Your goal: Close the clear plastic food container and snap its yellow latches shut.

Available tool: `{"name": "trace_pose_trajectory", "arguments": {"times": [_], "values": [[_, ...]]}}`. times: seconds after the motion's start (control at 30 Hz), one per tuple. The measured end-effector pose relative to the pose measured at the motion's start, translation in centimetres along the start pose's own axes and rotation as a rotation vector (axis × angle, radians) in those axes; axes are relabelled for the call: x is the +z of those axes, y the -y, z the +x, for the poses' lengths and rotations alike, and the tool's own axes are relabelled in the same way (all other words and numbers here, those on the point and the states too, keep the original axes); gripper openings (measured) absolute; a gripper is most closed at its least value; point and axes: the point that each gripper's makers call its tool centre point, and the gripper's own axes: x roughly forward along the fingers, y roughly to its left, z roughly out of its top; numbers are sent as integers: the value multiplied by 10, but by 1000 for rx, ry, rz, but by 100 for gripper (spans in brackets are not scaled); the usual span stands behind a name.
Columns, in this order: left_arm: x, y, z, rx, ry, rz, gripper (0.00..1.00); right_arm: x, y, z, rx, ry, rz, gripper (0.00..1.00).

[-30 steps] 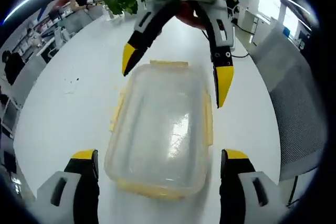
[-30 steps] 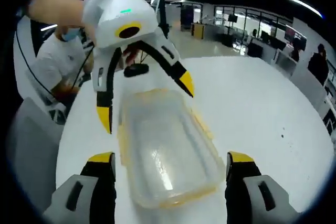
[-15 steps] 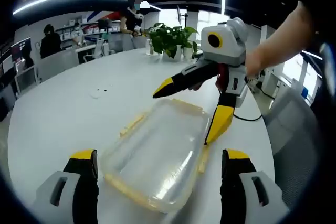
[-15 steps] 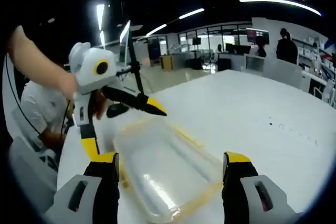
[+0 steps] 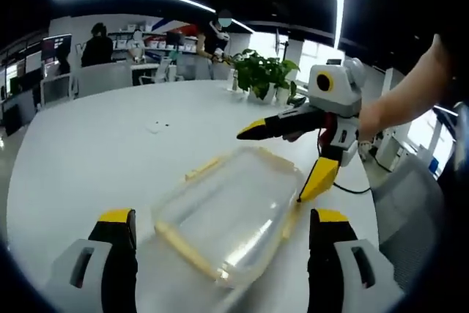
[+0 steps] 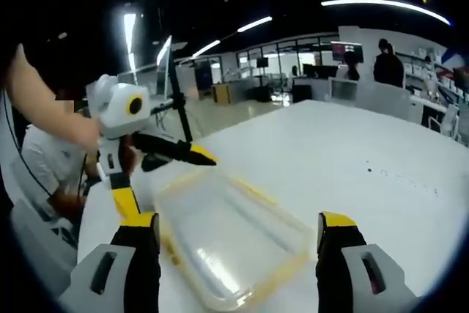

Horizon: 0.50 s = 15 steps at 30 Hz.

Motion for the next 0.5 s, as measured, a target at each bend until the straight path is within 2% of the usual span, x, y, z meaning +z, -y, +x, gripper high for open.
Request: {"name": "trace_pose_trajectory", "arguments": {"times": [0.3,0.5], "values": [[2,2,-11,22,40,-38,99,10,5,-18,-55,66,67,88],[1,4,-18,44,65,-62,99,4,-1,-25,-66,54,62,87]]}}
